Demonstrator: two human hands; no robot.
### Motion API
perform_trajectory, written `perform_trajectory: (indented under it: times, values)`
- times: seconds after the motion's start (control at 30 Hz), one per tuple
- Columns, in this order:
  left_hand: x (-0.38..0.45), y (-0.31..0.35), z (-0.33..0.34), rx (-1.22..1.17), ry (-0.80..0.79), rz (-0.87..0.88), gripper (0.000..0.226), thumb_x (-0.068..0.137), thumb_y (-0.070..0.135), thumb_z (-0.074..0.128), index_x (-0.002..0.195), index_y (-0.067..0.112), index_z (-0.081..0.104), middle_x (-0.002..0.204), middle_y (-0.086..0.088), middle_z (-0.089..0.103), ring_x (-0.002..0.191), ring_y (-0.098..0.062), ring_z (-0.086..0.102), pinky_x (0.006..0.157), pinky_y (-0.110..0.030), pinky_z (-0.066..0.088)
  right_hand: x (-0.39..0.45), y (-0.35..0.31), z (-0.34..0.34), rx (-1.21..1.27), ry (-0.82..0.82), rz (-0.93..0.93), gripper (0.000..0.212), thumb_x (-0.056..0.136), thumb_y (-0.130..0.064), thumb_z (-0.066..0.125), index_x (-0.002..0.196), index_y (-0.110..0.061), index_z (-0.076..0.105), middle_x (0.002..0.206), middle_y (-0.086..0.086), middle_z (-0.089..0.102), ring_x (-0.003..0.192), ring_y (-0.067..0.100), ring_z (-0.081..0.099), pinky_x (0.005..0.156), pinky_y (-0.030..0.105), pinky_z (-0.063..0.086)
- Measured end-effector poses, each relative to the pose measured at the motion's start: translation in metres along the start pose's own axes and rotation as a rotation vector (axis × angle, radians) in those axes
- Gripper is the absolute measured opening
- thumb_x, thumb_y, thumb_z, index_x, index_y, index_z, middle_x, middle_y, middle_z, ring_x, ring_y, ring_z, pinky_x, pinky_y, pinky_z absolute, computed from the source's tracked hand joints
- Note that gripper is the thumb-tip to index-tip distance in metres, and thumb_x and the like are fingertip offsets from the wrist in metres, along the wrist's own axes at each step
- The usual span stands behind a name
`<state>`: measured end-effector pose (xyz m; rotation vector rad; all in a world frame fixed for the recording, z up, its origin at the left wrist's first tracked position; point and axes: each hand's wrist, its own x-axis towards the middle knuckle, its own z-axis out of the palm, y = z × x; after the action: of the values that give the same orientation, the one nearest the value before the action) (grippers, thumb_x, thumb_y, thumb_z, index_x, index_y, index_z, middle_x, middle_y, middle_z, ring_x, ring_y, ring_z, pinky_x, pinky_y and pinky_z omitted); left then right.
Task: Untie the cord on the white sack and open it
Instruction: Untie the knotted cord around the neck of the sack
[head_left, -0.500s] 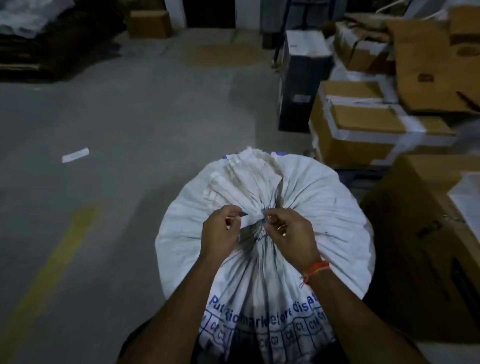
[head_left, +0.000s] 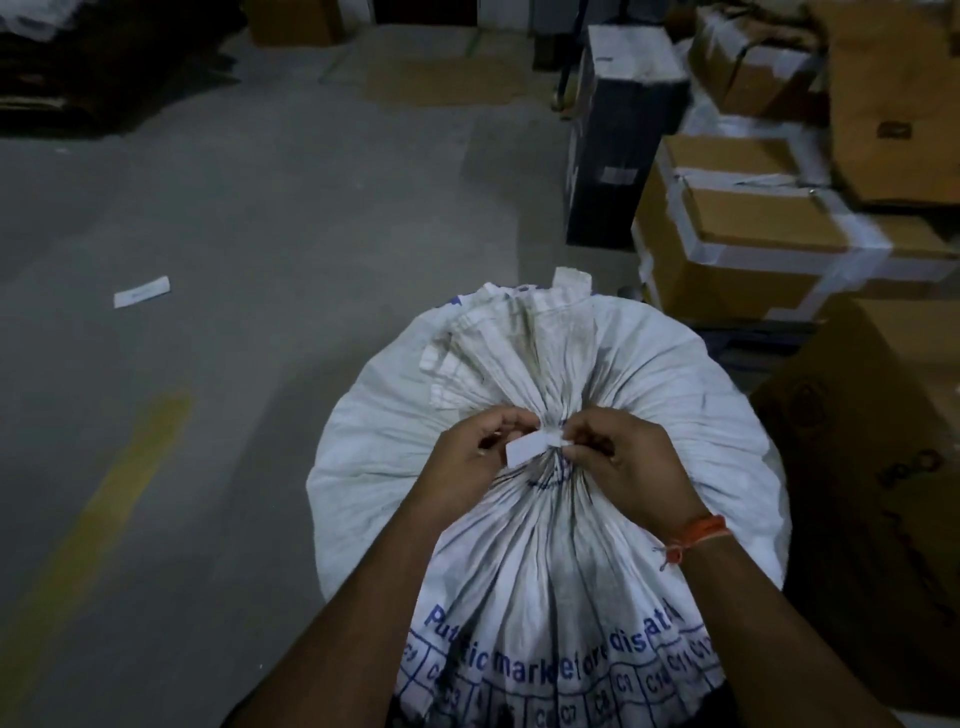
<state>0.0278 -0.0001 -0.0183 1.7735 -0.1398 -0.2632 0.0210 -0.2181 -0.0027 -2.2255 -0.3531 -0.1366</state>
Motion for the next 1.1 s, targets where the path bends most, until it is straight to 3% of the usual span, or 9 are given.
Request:
perform_trajectory:
  times: [0.07, 0.23, 0.37, 0.47, 0.57, 0.7, 0.97, 1.1]
  values:
    - [0.002, -0.002, 0.009, 0.056, 0.033, 0.04, 0.022, 0.091, 0.008, 0.075, 0.109, 0.02, 0.076, 0.101, 0.011, 0.077, 0.095, -0.001, 0.071, 0.082, -0.015, 0.052, -0.002, 0.001, -0.002, -0.005, -0.035, -0.012, 0.013, 0.086, -0.006, 0.074, 0.092, -0.017, 0.07, 0.085, -0.001, 0.068, 0.082, 0.008, 0.064, 0.071, 0.013, 0.049]
    - [0.01, -0.005, 0.021, 0.102, 0.12, 0.102, 0.012, 0.089, 0.005, 0.076, 0.09, 0.017, 0.076, 0.081, 0.002, 0.076, 0.074, -0.006, 0.068, 0.069, -0.027, 0.055, -0.004, 0.005, -0.015, 0.049, -0.133, 0.004, 0.014, 0.089, -0.008, 0.07, 0.092, -0.021, 0.064, 0.086, 0.0, 0.064, 0.081, 0.014, 0.062, 0.072, 0.03, 0.052]
    - [0.014, -0.01, 0.019, 0.236, 0.104, 0.117, 0.008, 0.086, 0.027, 0.074, 0.091, 0.032, 0.076, 0.087, 0.011, 0.079, 0.088, -0.011, 0.074, 0.087, -0.045, 0.06, -0.005, 0.005, -0.023, 0.138, -0.114, 0.031, 0.012, 0.091, -0.009, 0.068, 0.092, -0.02, 0.064, 0.082, 0.002, 0.067, 0.077, 0.017, 0.063, 0.07, 0.035, 0.052]
    - [0.016, -0.012, 0.019, 0.286, 0.141, 0.131, 0.021, 0.084, 0.019, 0.074, 0.09, 0.039, 0.074, 0.088, 0.014, 0.079, 0.094, -0.014, 0.073, 0.088, -0.052, 0.058, -0.005, 0.002, -0.019, 0.166, -0.045, 0.052, 0.015, 0.086, -0.012, 0.076, 0.096, -0.021, 0.069, 0.089, -0.003, 0.07, 0.084, 0.009, 0.068, 0.075, 0.026, 0.056]
    - [0.013, -0.008, 0.025, 0.274, 0.175, 0.182, 0.007, 0.086, 0.031, 0.071, 0.093, 0.032, 0.074, 0.087, 0.014, 0.079, 0.09, -0.008, 0.072, 0.092, -0.05, 0.056, -0.002, 0.002, -0.011, 0.098, 0.024, 0.003, 0.024, 0.081, -0.013, 0.082, 0.103, -0.018, 0.074, 0.099, -0.007, 0.068, 0.091, -0.002, 0.066, 0.079, 0.008, 0.05]
    - [0.01, -0.006, 0.031, 0.298, 0.196, 0.189, 0.019, 0.084, 0.047, 0.065, 0.09, 0.031, 0.074, 0.083, 0.015, 0.077, 0.086, -0.007, 0.07, 0.088, -0.046, 0.056, -0.001, 0.009, -0.003, 0.047, 0.049, -0.011, 0.018, 0.082, -0.011, 0.079, 0.099, -0.017, 0.078, 0.099, -0.005, 0.071, 0.093, 0.002, 0.067, 0.082, 0.014, 0.053]
    - [0.007, -0.007, 0.046, 0.321, 0.217, 0.199, 0.008, 0.088, 0.017, 0.07, 0.086, 0.023, 0.074, 0.083, 0.01, 0.075, 0.081, -0.008, 0.071, 0.078, -0.037, 0.059, -0.01, 0.014, 0.002, 0.044, 0.076, -0.021, 0.018, 0.08, -0.009, 0.082, 0.096, -0.017, 0.079, 0.093, -0.006, 0.071, 0.089, 0.004, 0.068, 0.078, 0.015, 0.053]
    - [0.009, -0.004, 0.035, 0.265, 0.09, 0.12, 0.005, 0.089, 0.014, 0.075, 0.091, 0.017, 0.079, 0.085, 0.008, 0.079, 0.081, -0.003, 0.073, 0.079, -0.023, 0.058, -0.013, 0.018, 0.001, 0.134, 0.082, -0.002, 0.018, 0.078, -0.003, 0.082, 0.094, -0.012, 0.079, 0.095, -0.003, 0.074, 0.091, 0.007, 0.07, 0.081, 0.021, 0.057]
